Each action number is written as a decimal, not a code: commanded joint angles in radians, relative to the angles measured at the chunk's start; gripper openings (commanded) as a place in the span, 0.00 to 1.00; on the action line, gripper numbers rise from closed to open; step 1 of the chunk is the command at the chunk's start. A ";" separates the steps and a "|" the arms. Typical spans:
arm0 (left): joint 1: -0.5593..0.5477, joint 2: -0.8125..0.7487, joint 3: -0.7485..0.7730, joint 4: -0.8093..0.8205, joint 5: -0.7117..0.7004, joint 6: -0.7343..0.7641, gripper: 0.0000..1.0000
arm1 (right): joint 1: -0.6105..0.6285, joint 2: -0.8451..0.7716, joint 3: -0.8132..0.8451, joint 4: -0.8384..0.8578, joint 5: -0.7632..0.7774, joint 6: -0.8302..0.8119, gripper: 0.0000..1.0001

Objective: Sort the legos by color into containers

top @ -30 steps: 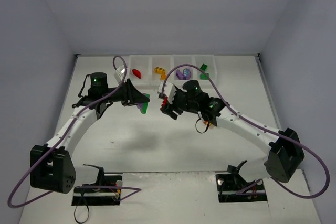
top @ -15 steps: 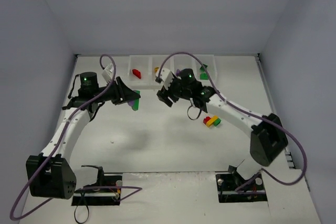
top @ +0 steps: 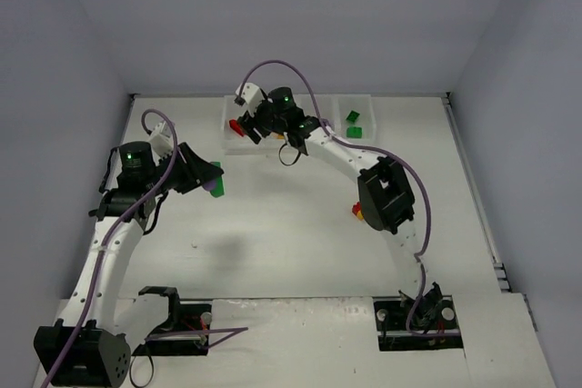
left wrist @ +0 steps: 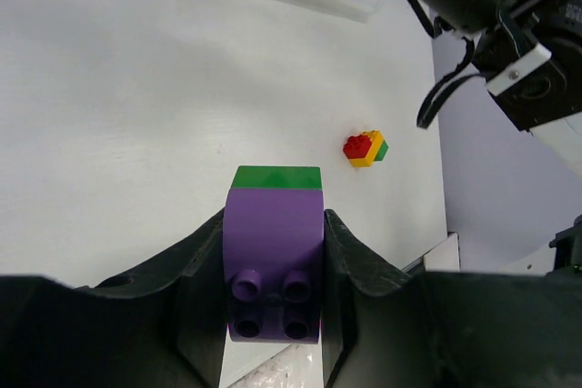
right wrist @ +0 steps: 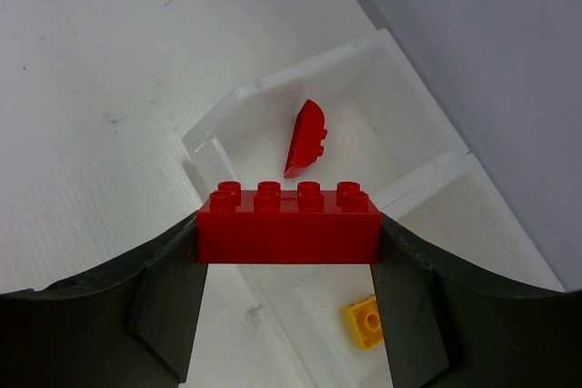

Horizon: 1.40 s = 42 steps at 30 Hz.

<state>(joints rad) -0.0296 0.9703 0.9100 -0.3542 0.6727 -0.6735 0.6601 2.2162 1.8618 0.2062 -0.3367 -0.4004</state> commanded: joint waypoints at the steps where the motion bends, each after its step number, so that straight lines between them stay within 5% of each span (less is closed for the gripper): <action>1: 0.003 -0.024 0.001 -0.006 -0.045 -0.026 0.00 | -0.007 0.065 0.166 0.075 0.008 -0.023 0.10; 9: 0.003 -0.053 -0.010 -0.029 -0.058 -0.034 0.00 | -0.007 0.238 0.318 0.182 0.090 0.029 0.28; 15: 0.003 -0.053 -0.016 -0.023 -0.058 -0.035 0.00 | -0.005 0.260 0.341 0.233 0.142 0.029 0.80; 18: 0.003 -0.053 -0.023 -0.005 -0.059 -0.044 0.00 | -0.005 0.225 0.321 0.226 0.165 0.026 0.87; 25: 0.002 -0.032 -0.040 0.095 -0.047 -0.077 0.00 | -0.005 0.039 0.127 0.211 0.113 0.083 0.88; 34: 0.003 0.013 -0.033 0.240 -0.035 -0.121 0.00 | -0.001 -0.421 -0.312 0.194 -0.002 0.224 0.79; 42: 0.003 0.065 -0.016 0.380 0.002 -0.179 0.00 | 0.062 -0.615 -0.533 0.162 -0.110 0.371 0.80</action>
<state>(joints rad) -0.0296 1.0317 0.8520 -0.1349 0.6395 -0.8146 0.6865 1.6455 1.3705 0.3382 -0.3794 -0.1078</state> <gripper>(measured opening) 0.305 0.794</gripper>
